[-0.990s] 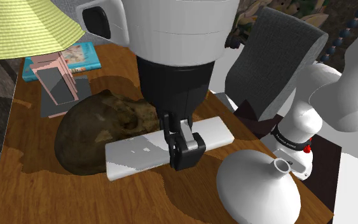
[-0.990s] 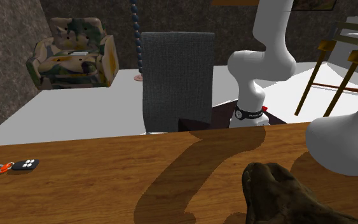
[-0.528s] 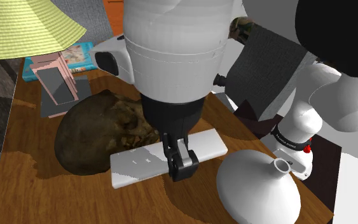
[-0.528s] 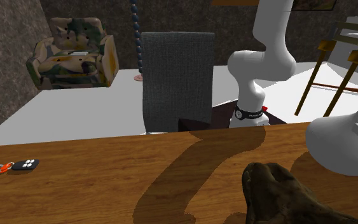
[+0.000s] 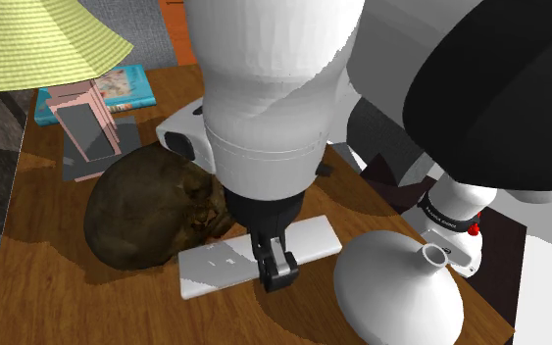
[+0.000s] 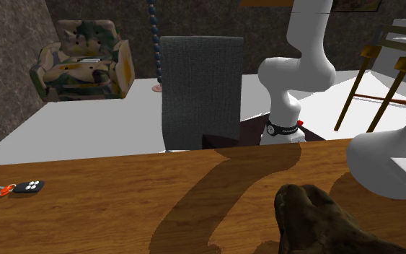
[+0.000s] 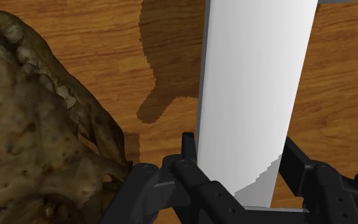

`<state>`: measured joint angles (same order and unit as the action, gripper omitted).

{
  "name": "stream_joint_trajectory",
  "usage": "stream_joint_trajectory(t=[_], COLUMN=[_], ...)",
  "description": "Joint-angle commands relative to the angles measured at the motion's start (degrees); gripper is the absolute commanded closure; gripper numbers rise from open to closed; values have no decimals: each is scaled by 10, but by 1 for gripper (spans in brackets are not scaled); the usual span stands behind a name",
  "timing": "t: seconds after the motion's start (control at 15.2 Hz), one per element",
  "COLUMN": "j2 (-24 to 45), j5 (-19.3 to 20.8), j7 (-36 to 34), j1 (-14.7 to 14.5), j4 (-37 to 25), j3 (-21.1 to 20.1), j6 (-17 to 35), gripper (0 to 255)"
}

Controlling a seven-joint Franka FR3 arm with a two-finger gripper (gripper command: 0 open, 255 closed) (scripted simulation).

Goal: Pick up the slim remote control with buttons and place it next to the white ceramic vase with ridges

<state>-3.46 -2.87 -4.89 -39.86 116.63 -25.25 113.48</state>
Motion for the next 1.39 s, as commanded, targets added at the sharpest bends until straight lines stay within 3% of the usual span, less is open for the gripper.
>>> stream_joint_trajectory(t=[0.0, 1.32], j2=[4, 76], j5=[2, 37], j7=[-2, -26], j1=[-1, -5], j4=[13, 97], j3=[-1, -4], j6=[17, 167], gripper=[255, 255])
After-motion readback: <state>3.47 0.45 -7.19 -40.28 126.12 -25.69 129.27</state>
